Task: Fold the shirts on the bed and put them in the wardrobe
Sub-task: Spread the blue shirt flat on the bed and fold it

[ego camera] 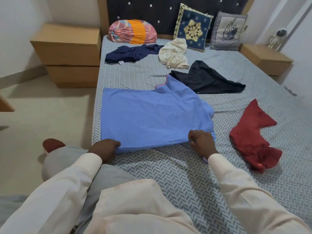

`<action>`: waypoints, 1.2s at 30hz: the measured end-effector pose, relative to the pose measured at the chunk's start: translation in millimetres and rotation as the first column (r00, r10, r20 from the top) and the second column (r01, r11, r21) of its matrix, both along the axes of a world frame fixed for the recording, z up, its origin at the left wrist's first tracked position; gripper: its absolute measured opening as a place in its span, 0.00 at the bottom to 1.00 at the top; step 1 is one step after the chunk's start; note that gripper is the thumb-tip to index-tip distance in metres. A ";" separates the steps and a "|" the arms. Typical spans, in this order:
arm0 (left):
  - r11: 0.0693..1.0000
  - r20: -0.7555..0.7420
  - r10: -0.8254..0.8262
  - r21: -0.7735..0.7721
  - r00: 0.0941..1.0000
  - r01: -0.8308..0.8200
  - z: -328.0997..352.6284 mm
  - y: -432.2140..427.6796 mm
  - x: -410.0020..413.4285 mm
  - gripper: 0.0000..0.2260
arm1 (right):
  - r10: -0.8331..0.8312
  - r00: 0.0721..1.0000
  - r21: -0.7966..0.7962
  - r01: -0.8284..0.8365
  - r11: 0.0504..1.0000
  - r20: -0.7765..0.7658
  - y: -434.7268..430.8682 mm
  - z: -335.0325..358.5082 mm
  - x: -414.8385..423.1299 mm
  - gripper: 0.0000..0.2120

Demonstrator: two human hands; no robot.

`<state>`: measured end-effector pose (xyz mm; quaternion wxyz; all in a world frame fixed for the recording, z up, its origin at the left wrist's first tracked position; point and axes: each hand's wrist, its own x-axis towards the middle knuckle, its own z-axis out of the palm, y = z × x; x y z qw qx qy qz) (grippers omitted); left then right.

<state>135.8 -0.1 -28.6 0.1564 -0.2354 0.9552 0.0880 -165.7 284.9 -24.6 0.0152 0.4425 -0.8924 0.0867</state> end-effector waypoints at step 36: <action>0.629 -0.366 0.777 0.422 0.512 -0.653 -21.2 -91.5 -73.3 0.05 | -0.101 0.841 0.256 -0.045 0.966 0.531 -147.7 3.7 -120.0 0.15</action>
